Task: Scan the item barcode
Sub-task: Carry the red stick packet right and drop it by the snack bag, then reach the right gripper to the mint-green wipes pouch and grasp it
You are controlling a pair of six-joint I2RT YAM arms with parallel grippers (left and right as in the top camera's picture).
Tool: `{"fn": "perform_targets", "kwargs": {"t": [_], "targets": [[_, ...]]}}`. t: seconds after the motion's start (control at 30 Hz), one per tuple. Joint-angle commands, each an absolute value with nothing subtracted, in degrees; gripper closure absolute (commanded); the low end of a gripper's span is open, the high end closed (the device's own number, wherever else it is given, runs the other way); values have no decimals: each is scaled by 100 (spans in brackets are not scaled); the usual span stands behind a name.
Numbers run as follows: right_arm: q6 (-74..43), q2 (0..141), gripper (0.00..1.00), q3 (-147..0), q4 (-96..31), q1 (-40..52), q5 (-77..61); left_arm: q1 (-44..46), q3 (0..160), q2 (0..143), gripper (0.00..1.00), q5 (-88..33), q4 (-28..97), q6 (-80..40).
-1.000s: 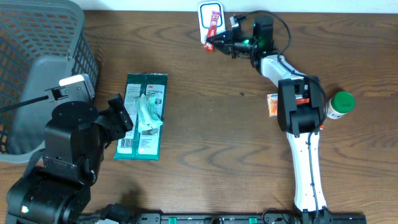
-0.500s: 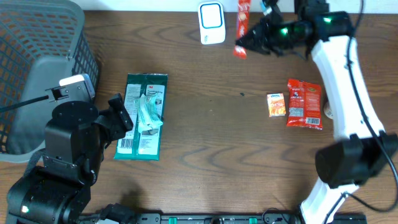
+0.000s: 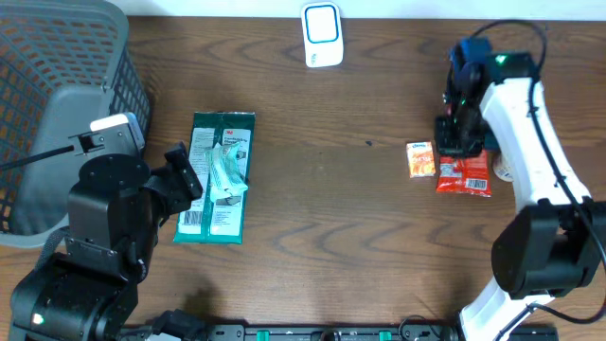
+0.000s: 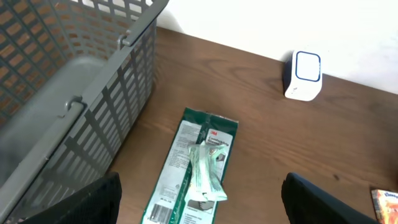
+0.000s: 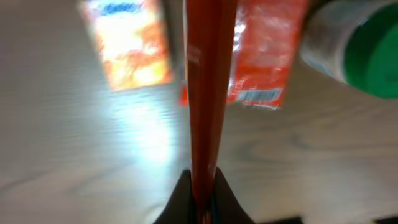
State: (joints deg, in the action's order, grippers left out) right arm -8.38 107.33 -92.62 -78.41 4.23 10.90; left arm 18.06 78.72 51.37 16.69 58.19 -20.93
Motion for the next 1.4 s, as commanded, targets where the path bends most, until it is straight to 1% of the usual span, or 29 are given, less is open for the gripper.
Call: {"fn": "perform_targets", "kwargs": {"t": [0.0, 0.03, 0.07, 0.1, 0.2, 0.27, 0.33, 0.37, 0.4, 0.43, 0.47, 0.5, 0.53, 0.57, 0.6, 0.67, 0.73, 0.77, 0.8, 0.83, 0.9, 1.0, 1.17, 1.23, 1.3, 1.33, 1.37], "targets": [[-963, 10698, 83, -8726, -7297, 392, 1927, 1791, 7898, 5124, 18, 1726, 5828, -2038], [-963, 10698, 51, -8617, -7157, 395, 1900, 1791, 7898, 5124, 18, 1726, 5828, -2040], [-961, 10698, 15, -8556, -7091, 395, 1900, 1791, 7898, 5124, 18, 1726, 5826, -2040], [-958, 10698, 1, -8530, -7070, 395, 1900, 1791, 7898, 5124, 18, 1726, 5826, -2040], [-893, 10680, 1, -8720, -7135, 425, 1879, 1791, 7898, 5124, 18, 1726, 5826, -2040], [-893, 10669, 1, -9105, -7356, 497, 1470, 1791, 7898, 5124, 18, 1726, 5826, -2038], [-895, 10659, 1, -9620, -7456, 602, 548, 1791, 7898, 5124, 18, 1726, 5828, -2040], [-832, 10650, 1, -10055, -7450, 685, -751, 1791, 7898, 5124, 18, 1726, 5828, -2038], [-821, 10650, 1, -10182, -7400, 720, -1450, 1791, 7898, 5124, 18, 1726, 5826, -2038], [-668, 10650, 3, -10243, -7196, 777, -2482, 1791, 7898, 5124, 18, 1726, 5828, -2038], [-489, 10650, 22, -10241, -6967, 869, -3336, 1791, 7898, 5124, 18, 1726, 5826, -2040], [-388, 10652, 33, -10228, -6742, 996, -3833, 1791, 7898, 5124, 18, 1726, 5826, -2040], [-419, 10663, 50, -10204, -6565, 1116, -3975, 1791, 7898, 5124, 18, 1726, 5826, -2040], [-637, 10676, 77, -10149, -6187, 1413, -3979, 1791, 7898, 5124, 18, 1726, 5828, -2040], [-746, 10689, 79, -10119, -5988, 1577, -3922, 1791, 7898, 5124, 18, 1726, 5826, -2038], [-1074, 10761, 66, -10001, -5387, 2053, -3671, 1791, 7898, 5124, 18, 1726, 5828, -2038], [-1398, 10890, 58, -9852, -4746, 2552, -3264, 1791, 7898, 5124, 18, 1726, 5826, -2038], [-1505, 10973, 48, -9762, -4414, 2845, -2961, 1791, 7898, 5124, 18, 1726, 5826, -2040], [-1525, 11037, 43, -9721, -4250, 3004, -2766, 1791, 7898, 5124, 18, 1726, 5826, -2040], [-1535, 11139, 40, -9690, -4084, 3214, -2512, 1791, 7898, 5124, 18, 1726, 5826, -2038], [-1660, 11389, 39, -9688, -3861, 3555, -2276, 1791, 7898, 5124, 18, 1726, 5826, -2038], [-1717, 11867, 33, -9688, -3479, 3994, -2453, 1791, 7898, 5124, 18, 1726, 5826, -2040], [-1712, 12639, 26, -9690, -2912, 4462, -2386, 1791, 7898, 5124, 18, 1726, 5828, -2040], [-1715, 12853, 25, -9690, -2757, 4560, -2386, 1791, 7898, 5124, 18, 1726, 5826, -2040], [-1715, 13043, 29, -9688, -2672, 4659, -2386, 1791, 7898, 5124, 18, 1726, 5828, -2040], [-1715, 13107, 34, -9688, -2672, 4698, -2383, 1791, 7898, 5124, 18, 1726, 5826, -2038], [-1715, 13137, 44, -9690, -2674, 4727, -2383, 1791, 7898, 5124, 18, 1726, 5828, -2038]]}}
